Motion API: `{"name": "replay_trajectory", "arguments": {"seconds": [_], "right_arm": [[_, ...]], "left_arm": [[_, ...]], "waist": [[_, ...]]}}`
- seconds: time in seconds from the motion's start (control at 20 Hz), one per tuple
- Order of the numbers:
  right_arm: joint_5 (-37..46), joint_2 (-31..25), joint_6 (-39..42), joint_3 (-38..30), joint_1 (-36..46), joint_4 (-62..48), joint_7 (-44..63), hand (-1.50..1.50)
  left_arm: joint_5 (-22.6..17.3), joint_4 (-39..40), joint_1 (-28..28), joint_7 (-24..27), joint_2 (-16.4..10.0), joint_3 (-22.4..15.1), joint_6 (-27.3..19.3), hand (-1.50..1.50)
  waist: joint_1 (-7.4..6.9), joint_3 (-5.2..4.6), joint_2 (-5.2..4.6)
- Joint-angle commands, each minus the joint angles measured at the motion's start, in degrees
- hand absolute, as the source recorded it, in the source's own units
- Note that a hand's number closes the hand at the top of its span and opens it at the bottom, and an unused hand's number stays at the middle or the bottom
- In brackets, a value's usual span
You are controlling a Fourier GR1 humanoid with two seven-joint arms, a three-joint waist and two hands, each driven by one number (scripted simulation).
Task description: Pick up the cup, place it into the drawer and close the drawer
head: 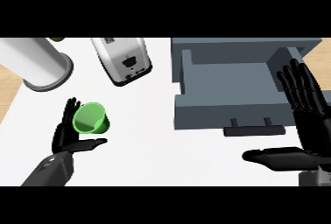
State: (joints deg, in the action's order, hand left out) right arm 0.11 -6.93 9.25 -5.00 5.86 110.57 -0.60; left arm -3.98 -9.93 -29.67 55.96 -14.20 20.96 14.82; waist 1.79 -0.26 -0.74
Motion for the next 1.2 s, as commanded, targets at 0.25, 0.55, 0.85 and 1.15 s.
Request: {"name": "replay_trajectory", "arguments": {"seconds": [0.25, 0.55, 0.85, 1.15], "right_arm": [[-1.3, -0.2, 0.8, -0.3, -0.3, 0.3, 1.1, -1.50], [0.3, -0.6, 1.0, -0.8, -1.0, -3.0, -2.8, -1.50], [-0.6, -1.6, 0.9, -1.4, 1.4, -0.5, 0.8, -1.50], [-2.2, -2.7, 2.9, -3.4, -1.8, -1.3, -2.4, -1.50]], "left_arm": [[-0.1, -1.3, -0.2, 4.4, 2.0, -1.0, 12.0, 1.50], [-2.7, -3.5, -1.9, 2.4, 2.3, 0.2, 18.1, 1.50], [-3.5, -5.5, 2.4, 8.4, 2.6, 1.4, 13.6, 1.50], [-4.8, -7.6, 0.1, 8.4, 3.1, 2.5, 9.5, 1.50]], "waist": [[0.16, -0.01, -0.04], [-0.27, 0.03, 0.04], [-0.72, 0.05, 0.16], [-0.47, 0.12, 0.27]]}}
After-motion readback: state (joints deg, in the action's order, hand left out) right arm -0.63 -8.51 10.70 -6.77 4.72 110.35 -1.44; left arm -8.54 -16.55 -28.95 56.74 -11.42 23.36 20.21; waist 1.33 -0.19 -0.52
